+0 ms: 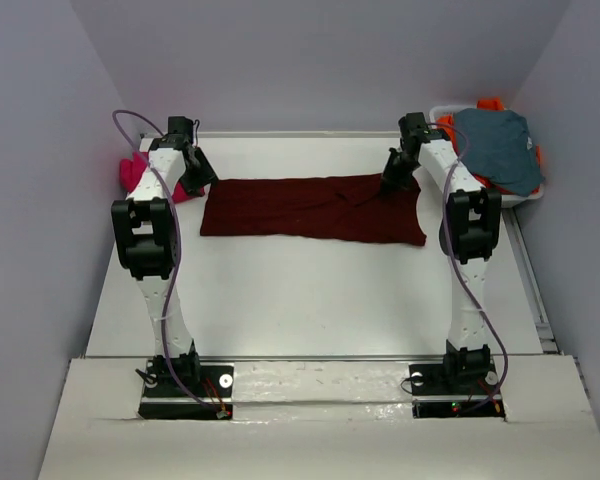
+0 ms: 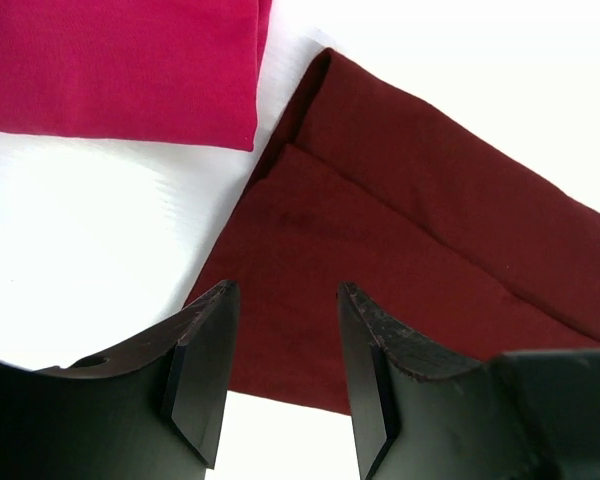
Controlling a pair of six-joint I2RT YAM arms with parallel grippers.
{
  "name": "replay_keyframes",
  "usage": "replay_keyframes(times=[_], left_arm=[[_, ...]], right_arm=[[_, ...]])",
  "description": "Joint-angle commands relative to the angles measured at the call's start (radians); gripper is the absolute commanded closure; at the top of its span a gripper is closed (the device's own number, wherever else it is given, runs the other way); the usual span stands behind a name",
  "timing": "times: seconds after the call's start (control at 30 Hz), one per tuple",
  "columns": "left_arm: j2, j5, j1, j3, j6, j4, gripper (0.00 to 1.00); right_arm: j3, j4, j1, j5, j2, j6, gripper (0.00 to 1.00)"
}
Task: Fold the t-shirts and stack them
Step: Fold the tshirt
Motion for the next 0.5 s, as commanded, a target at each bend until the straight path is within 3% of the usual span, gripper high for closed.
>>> replay_keyframes(times=[0.0,0.47], left_arm=[[-0.093,-0.021,-0.007,0.007,0.020,-0.026,0.45],[-0.085,-0.011,-0.016,0.022,0.023,-0.040,0.46]], right_arm=[[0.011,0.031,0.012,-0.025,0.005,0.013,0.93],[-0.010,0.010,0.012,0.042,0.002,-0.001,0.93]])
